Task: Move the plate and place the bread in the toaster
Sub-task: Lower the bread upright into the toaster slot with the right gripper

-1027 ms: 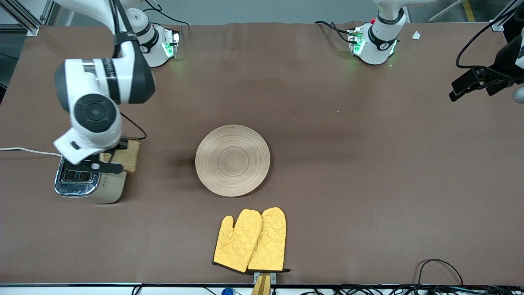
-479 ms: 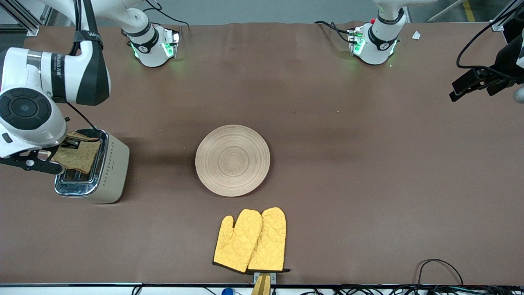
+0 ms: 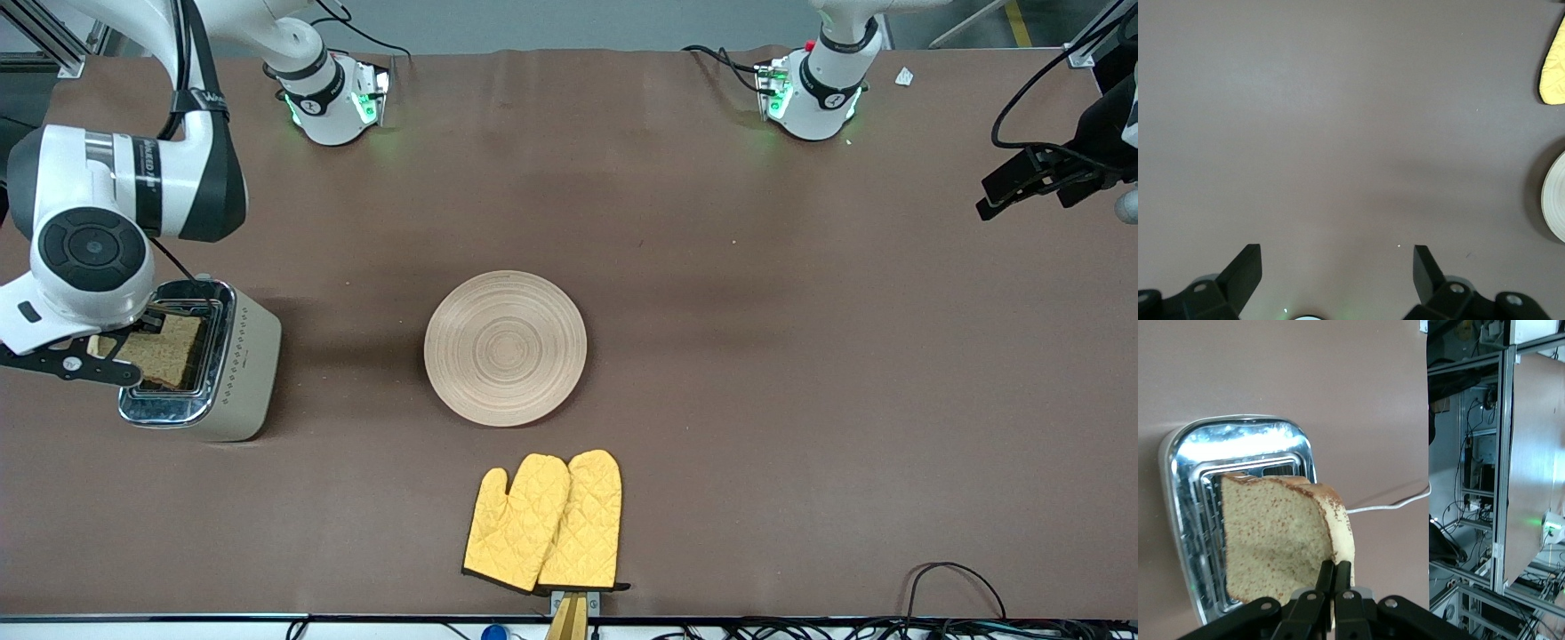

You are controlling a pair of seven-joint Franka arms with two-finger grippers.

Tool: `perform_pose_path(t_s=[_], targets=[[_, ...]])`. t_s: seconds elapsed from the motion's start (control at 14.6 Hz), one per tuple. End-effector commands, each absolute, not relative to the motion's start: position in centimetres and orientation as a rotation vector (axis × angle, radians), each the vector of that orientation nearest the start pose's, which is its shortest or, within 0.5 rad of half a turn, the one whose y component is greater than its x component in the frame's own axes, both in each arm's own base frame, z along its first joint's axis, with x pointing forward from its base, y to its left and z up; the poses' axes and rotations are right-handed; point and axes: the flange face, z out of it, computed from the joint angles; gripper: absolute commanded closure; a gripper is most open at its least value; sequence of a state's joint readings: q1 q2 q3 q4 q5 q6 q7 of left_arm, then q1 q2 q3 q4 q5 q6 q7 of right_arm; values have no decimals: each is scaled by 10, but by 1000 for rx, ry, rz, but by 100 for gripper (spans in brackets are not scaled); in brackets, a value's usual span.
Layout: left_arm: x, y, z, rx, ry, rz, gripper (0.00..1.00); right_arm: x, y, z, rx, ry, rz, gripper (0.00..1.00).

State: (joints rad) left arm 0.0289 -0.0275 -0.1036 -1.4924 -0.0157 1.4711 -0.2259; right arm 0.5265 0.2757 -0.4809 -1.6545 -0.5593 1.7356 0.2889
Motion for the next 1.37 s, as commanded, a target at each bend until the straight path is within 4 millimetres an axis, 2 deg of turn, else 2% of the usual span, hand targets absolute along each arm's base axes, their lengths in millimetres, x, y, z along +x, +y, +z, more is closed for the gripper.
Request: perform_pose_path(t_s=[0.0,0.41,1.3], targets=[[528,-41,676,-3163,-226,-35,0,613,-4,473,2445,-73,-38,100],[526,-41,678,-3161,-218,-30,0,613,-5,472,2443,-51,-52,100],[527,-40,676,-3156,-219,-29,0,604,13,457,2438,-2,-98,100]])
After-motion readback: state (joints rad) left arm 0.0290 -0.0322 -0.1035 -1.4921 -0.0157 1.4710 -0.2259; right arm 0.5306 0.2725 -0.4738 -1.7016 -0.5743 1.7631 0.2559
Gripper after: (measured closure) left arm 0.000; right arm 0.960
